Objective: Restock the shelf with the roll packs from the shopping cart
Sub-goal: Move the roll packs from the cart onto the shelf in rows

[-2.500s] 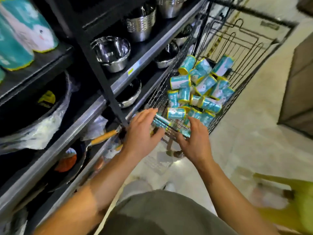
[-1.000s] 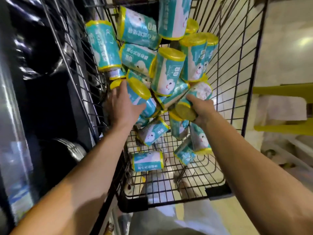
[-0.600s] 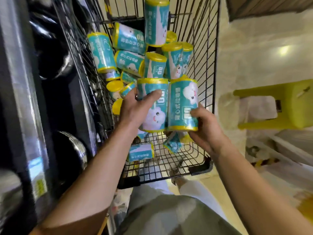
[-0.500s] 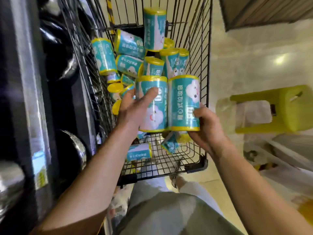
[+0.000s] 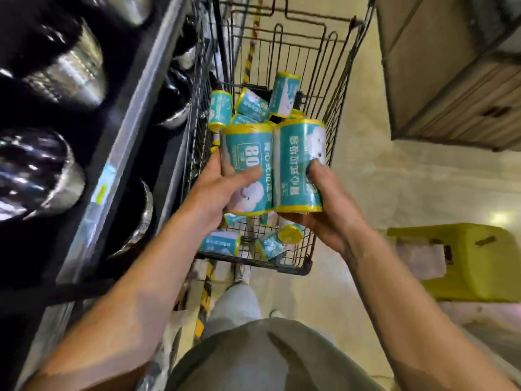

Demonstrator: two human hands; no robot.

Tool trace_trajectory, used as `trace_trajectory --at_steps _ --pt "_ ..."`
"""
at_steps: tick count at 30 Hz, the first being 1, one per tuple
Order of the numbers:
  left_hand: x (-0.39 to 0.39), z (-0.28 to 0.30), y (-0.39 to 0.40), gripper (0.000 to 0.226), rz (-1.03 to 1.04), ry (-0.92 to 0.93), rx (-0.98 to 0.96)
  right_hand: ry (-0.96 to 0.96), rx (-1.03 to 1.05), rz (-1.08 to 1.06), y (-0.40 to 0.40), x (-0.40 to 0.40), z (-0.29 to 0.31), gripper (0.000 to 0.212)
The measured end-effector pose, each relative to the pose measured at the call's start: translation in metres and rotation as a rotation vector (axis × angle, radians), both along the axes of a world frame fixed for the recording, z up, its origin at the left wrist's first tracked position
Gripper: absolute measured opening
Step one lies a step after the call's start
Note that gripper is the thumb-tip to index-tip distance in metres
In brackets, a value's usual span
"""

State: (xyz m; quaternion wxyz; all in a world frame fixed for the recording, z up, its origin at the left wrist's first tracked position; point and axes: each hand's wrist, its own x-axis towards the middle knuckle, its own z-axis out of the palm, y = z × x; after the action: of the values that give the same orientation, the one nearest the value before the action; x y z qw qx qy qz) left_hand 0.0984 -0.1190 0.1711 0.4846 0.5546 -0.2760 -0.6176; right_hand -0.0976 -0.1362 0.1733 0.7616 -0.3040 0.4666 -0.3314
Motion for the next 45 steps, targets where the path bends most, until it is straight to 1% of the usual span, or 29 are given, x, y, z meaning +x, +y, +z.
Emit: trace_trajectory --at_steps 2,3,4,5,7,8,9,11,13,14,16,19,22,24,27,31,35,38,42,45 --pt "-0.009 0.002 0.034 0.068 0.118 -0.044 -0.048 -0.014 -0.089 0.152 0.017 -0.004 0.011 0.048" --pt "-0.014 0.005 0.052 0.067 0.199 -0.063 -0.067 -0.022 -0.134 0.226 0.025 -0.006 0.015 0.049" --pt "-0.018 0.010 0.069 0.067 0.276 -0.085 -0.084 -0.017 -0.178 0.289 0.034 -0.006 0.019 0.056" --pt "-0.020 0.014 0.087 0.070 0.341 -0.108 -0.096 0.023 -0.231 0.343 0.042 -0.005 0.022 0.067" --pt "-0.020 0.022 0.122 0.080 0.438 -0.139 -0.110 0.158 -0.352 0.435 0.058 0.002 0.032 0.092" --pt "-0.019 0.027 0.139 0.084 0.487 -0.152 -0.119 0.225 -0.413 0.483 0.067 0.007 0.040 0.098" --pt "-0.018 0.032 0.157 0.087 0.539 -0.167 -0.129 0.274 -0.477 0.531 0.075 0.013 0.047 0.097" --pt "-0.015 0.045 0.186 0.088 0.633 -0.212 -0.150 0.314 -0.601 0.592 0.089 0.020 0.061 0.079" --pt "-0.011 0.058 0.214 0.084 0.737 -0.235 -0.194 0.311 -0.717 0.625 0.100 0.026 0.072 0.069" --pt "-0.008 0.063 0.228 0.081 0.792 -0.243 -0.218 0.301 -0.768 0.632 0.106 0.031 0.078 0.066" --pt "0.000 0.073 0.258 0.077 0.879 -0.280 -0.245 0.254 -0.799 0.631 0.118 0.044 0.090 0.063" --pt "0.009 0.085 0.306 0.072 0.989 -0.323 -0.276 0.204 -0.883 0.652 0.142 0.068 0.106 0.066" --pt "0.019 0.096 0.353 0.071 1.082 -0.357 -0.310 0.140 -0.964 0.620 0.175 0.097 0.120 0.056" --pt "0.027 0.101 0.385 0.071 1.127 -0.395 -0.333 0.104 -1.014 0.602 0.201 0.117 0.128 0.053" --pt "0.037 0.108 0.434 0.068 1.190 -0.445 -0.340 0.075 -1.080 0.642 0.244 0.144 0.137 0.060" --pt "0.046 0.112 0.502 0.068 1.262 -0.520 -0.327 -0.026 -1.117 0.653 0.304 0.173 0.146 0.069" --pt "0.053 0.110 0.570 0.068 1.300 -0.567 -0.299 -0.117 -1.106 0.684 0.368 0.203 0.151 0.069" --pt "0.062 0.110 0.614 0.067 1.338 -0.564 -0.288 -0.138 -1.105 0.708 0.418 0.229 0.152 0.071" --pt "0.076 0.114 0.664 0.070 1.371 -0.612 -0.276 -0.208 -1.216 0.726 0.472 0.265 0.157 0.073" --pt "0.088 0.119 0.692 0.066 1.399 -0.628 -0.276 -0.257 -1.291 0.715 0.498 0.294 0.164 0.073"
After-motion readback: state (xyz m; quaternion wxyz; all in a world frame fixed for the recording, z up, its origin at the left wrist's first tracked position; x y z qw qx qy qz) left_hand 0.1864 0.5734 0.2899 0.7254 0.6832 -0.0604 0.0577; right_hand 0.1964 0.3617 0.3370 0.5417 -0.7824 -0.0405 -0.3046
